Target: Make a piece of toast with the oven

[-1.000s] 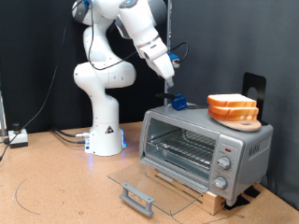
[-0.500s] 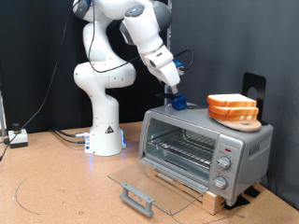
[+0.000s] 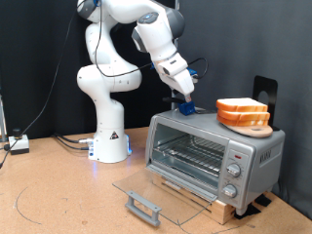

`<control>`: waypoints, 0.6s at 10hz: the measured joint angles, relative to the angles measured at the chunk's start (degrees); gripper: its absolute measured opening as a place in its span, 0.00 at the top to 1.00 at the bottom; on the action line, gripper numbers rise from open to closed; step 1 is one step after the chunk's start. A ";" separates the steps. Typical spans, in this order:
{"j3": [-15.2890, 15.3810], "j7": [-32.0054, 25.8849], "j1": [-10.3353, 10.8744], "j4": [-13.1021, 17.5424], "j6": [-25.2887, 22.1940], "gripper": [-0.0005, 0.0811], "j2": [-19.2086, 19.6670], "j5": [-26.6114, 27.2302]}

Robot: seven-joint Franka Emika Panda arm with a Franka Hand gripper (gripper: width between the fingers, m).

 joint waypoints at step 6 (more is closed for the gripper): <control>2.25 0.57 -1.76 -0.07 1.30 0.01 1.59 0.91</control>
